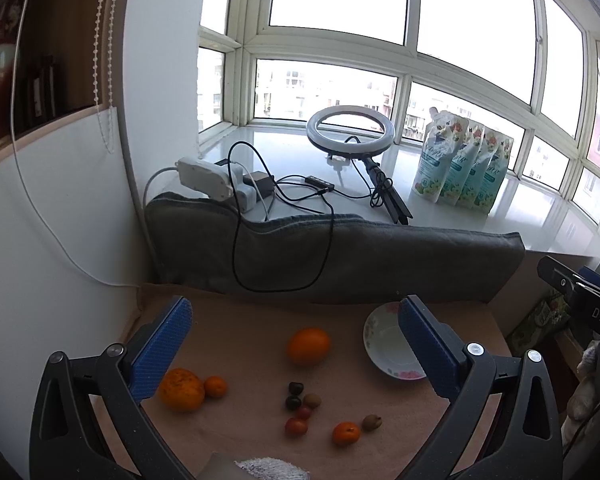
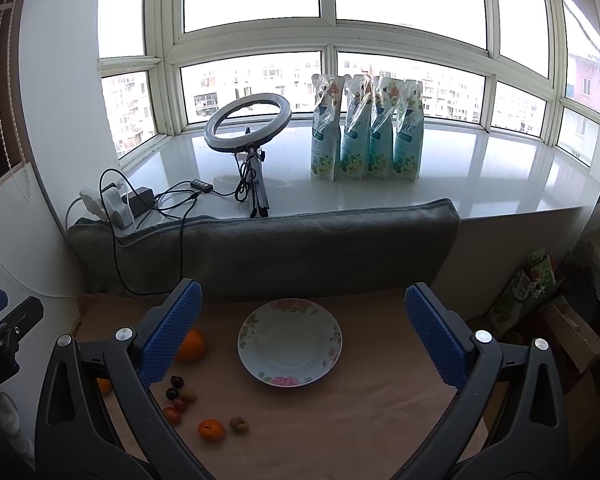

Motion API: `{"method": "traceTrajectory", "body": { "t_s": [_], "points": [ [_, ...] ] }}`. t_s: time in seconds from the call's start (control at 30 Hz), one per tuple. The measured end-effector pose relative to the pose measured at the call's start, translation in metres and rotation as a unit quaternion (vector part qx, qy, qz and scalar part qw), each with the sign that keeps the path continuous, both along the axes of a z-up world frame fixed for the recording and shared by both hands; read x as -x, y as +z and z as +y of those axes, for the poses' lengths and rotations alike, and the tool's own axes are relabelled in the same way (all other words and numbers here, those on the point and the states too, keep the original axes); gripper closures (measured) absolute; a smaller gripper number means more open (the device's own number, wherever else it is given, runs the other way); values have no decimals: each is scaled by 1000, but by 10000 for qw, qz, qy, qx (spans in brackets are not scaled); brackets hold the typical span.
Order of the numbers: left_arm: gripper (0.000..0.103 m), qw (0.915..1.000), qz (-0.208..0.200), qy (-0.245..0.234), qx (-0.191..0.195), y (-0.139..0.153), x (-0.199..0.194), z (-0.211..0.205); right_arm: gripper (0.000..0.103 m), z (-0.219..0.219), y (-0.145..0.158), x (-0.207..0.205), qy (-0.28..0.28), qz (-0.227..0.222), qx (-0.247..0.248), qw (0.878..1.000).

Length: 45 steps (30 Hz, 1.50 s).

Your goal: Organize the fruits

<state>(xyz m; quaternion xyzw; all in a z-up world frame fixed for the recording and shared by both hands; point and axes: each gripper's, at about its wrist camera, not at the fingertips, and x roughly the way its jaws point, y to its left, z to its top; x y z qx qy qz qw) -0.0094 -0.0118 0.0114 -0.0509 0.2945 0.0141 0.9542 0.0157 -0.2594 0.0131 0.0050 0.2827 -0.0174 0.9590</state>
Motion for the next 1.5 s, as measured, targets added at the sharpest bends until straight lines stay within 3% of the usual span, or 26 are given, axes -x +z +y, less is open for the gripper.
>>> {"method": "traceTrajectory", "body": {
  "t_s": [0.97, 1.2, 1.5],
  "points": [
    [1, 10000, 84, -11, 34, -5, 2, 1, 0, 0, -2, 1, 0, 28, -27, 10000],
    [1, 9993, 361, -53, 82, -21, -4, 6, 0, 4, -23, 2, 60, 265, -77, 9996],
    [1, 9958, 906, 35, 105, -57, -16, 17, 0, -1, -60, -29, 346, 816, -284, 9957]
  ]
}}
